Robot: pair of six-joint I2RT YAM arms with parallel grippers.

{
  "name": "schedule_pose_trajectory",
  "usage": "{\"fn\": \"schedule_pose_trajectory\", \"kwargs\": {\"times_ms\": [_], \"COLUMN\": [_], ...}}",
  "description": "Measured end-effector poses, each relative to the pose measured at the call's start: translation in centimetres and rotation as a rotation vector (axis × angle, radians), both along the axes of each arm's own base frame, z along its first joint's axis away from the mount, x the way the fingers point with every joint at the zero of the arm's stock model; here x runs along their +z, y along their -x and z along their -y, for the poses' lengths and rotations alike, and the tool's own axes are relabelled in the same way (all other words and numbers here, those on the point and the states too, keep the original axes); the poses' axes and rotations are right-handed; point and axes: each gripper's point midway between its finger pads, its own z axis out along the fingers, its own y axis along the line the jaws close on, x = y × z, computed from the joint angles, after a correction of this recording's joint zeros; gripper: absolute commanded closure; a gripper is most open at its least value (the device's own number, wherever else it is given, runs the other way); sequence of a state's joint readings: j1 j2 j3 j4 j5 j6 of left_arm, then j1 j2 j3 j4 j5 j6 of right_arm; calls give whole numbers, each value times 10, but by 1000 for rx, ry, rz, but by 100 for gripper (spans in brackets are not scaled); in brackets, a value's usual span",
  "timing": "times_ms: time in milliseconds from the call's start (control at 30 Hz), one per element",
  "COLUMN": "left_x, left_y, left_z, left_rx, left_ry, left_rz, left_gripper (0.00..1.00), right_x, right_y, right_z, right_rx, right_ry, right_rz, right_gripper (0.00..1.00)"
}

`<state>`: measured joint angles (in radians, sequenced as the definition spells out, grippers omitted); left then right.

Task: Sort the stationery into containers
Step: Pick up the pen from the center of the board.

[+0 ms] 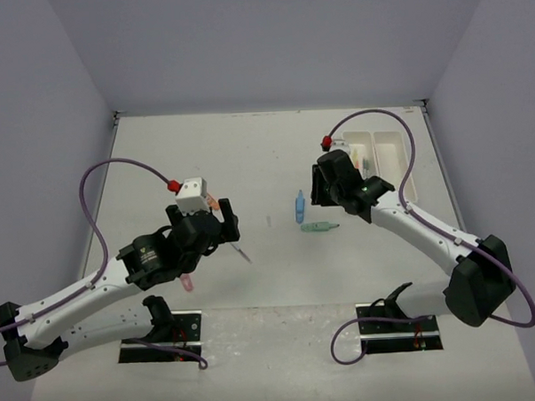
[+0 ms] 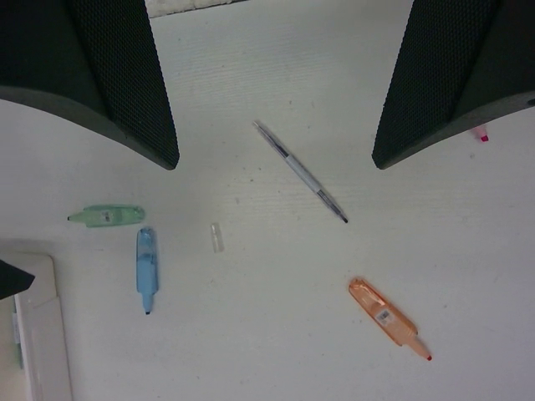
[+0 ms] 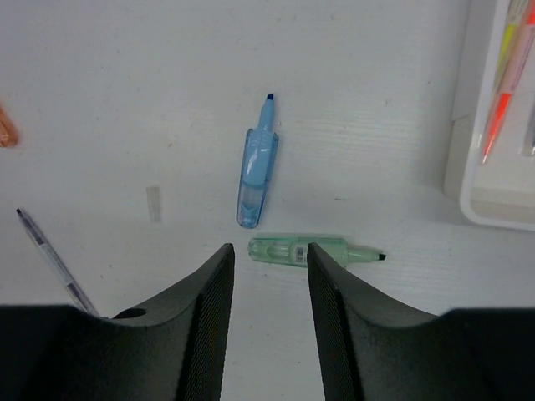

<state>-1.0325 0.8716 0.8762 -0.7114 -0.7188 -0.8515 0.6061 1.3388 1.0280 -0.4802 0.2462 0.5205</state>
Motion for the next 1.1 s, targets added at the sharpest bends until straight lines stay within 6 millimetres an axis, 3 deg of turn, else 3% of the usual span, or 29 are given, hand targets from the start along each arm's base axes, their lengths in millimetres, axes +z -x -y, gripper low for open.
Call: {"fn": "schedule_pose_trajectory", "kwargs": {"times_ms": [67, 267, 400, 600, 867, 1000, 1100], "left_x": [-5, -14, -16, -13, 0, -5, -6], "left_y": [-2, -6, -7, -6, -3, -2, -2], "left_z": [3, 15, 21, 22, 17, 16, 16], "left_rx": [12, 23, 11, 1, -3, -4, -4], "left_ry": [-7, -21, -22, -9, 38, 29, 25], "left_rz": [-16, -53, -65, -63, -33, -39, -42], "left_gripper": [0, 0, 0, 0, 0, 0, 0], "right_x": [-15, -61, -86, -114, -132, -132, -132], "right_y": [5, -12, -35, -43, -42, -42, -42], "right_z": [-1, -22, -43, -52, -50, -51, -51], "right_rx": [-10, -32, -40, -52, -77, -83, -80], "right_ry": [-8, 11, 35, 91, 146, 140, 139], "right_rz": [-28, -140, -187, -243, -270, -271, -269], "right_gripper": [44, 40, 42, 47, 64, 92, 100]}}
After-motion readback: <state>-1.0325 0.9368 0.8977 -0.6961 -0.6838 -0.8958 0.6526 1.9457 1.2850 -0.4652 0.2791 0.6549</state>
